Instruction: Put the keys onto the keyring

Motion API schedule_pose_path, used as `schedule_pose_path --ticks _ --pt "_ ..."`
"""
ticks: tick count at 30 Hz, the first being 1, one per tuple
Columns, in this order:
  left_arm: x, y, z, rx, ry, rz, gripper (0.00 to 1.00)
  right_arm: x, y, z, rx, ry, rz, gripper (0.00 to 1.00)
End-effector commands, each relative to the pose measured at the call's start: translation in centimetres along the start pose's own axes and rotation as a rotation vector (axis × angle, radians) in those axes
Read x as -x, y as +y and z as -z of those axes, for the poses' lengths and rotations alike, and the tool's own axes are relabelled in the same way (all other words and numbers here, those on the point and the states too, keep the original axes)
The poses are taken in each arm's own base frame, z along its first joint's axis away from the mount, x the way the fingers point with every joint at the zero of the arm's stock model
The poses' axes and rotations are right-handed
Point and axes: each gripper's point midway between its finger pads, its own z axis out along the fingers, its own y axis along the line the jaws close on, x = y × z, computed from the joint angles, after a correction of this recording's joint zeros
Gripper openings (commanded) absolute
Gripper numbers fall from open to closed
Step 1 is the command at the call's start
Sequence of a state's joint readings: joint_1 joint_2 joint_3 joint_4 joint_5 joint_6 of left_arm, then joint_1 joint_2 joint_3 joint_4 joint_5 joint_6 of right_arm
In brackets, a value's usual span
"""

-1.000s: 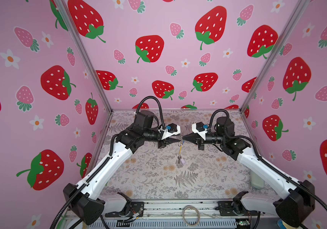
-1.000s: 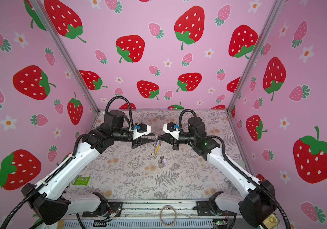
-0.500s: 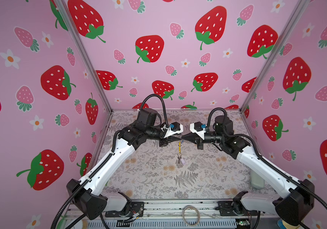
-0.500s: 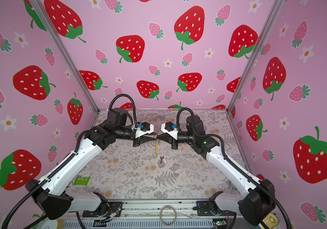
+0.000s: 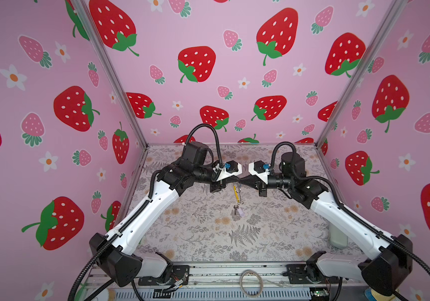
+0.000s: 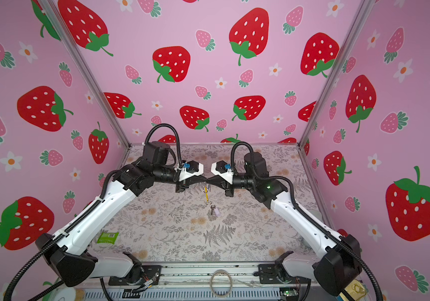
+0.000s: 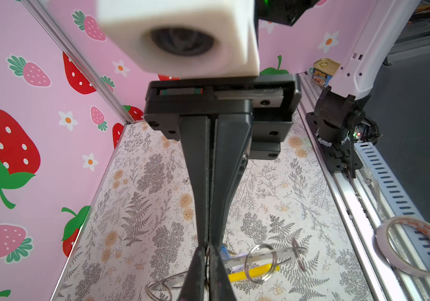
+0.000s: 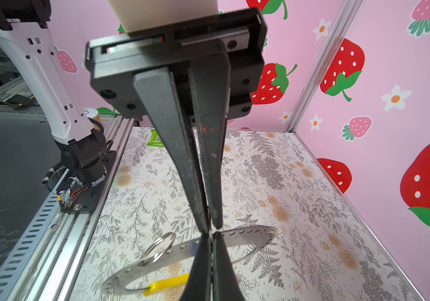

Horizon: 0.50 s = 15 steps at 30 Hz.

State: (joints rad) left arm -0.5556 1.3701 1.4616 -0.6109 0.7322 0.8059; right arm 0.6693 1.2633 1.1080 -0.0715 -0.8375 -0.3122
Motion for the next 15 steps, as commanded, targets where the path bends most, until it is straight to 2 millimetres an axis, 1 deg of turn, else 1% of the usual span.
schedule_pose_path --ticks 1,2,5,7,10,15 --pt "1.5 0.0 0.7 -0.002 -0.023 -0.043 0.01 2.1 -0.1 0.4 -0.009 -0.038 0.06 0.01" --pt "1.4 -0.1 0.7 -0.004 -0.025 -0.041 0.0 2.1 -0.2 0.4 -0.014 -0.039 0.064 0.01" --pt "1.8 -0.2 0.6 -0.011 -0.047 -0.035 0.0 2.2 -0.4 0.5 -0.033 -0.043 0.069 0.03" --pt "2.1 -0.2 0.7 -0.008 -0.068 -0.034 0.0 2.1 -0.4 0.6 -0.039 -0.045 0.067 0.06" --pt "2.7 0.1 0.8 0.012 -0.113 -0.028 0.0 1.6 -0.6 0.8 -0.069 -0.029 0.063 0.25" --pt "3.8 0.4 1.4 0.036 -0.188 -0.024 0.0 1.2 -0.5 1.6 -0.102 -0.042 0.065 0.27"
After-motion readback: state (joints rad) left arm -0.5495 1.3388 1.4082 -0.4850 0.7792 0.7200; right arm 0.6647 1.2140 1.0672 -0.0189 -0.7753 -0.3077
